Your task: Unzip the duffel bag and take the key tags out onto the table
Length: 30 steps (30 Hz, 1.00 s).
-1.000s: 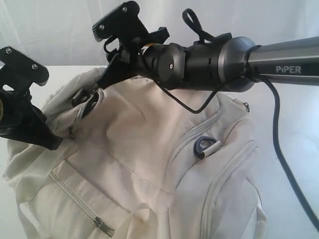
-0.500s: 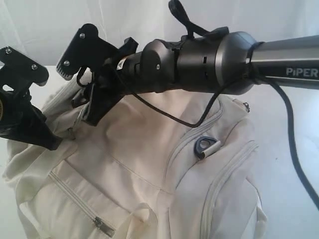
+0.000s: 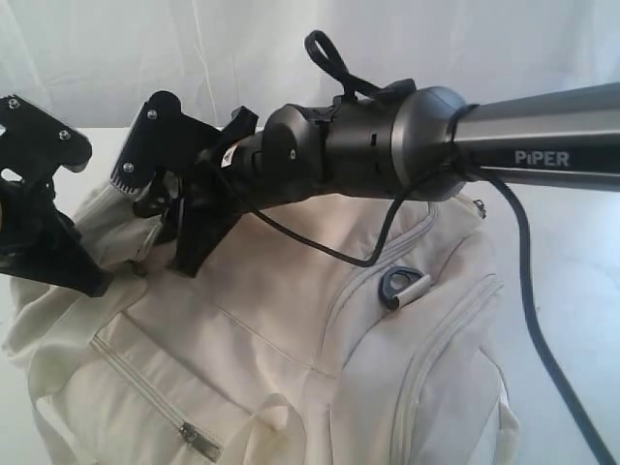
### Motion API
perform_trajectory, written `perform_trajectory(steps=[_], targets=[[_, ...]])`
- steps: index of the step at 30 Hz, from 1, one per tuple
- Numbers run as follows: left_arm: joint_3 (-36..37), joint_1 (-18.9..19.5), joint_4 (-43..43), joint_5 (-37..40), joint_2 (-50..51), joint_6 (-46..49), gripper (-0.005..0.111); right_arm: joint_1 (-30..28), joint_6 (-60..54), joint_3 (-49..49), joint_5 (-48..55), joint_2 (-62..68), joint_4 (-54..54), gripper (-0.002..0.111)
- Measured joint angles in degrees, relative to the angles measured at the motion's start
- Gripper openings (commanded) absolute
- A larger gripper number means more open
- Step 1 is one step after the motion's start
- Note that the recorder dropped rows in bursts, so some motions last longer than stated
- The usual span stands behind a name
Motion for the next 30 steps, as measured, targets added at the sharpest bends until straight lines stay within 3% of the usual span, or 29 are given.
perform_trajectory(steps=[5, 10, 15, 24, 27, 30], targets=[[0.0, 0.0, 4.8, 1.8, 0.0, -6.4, 0.0, -0.1, 3.1, 0.0, 2.9, -0.2, -2.3, 0.05], [0.0, 0.0, 10.4, 2.3, 0.0, -13.2, 0.0, -0.1, 14.3, 0.0, 5.3, -1.2, -12.1, 0.05], [0.0, 0.0, 11.1, 1.4, 0.0, -14.4, 0.0, -0.1, 23.6, 0.0, 5.3, -1.3, -18.3, 0.048], [0.0, 0.0, 11.2, -0.8, 0.0, -14.5, 0.0, -0.1, 34.7, 0.0, -0.3, 0.0, -17.7, 0.048], [0.0, 0.0, 11.2, -0.9, 0.0, -14.5, 0.0, -0.1, 36.1, 0.0, -1.3, 0.3, -17.6, 0.043], [0.0, 0.0, 11.2, -1.4, 0.0, -14.5, 0.0, -0.1, 37.3, 0.0, -1.7, 1.5, -17.4, 0.03]])
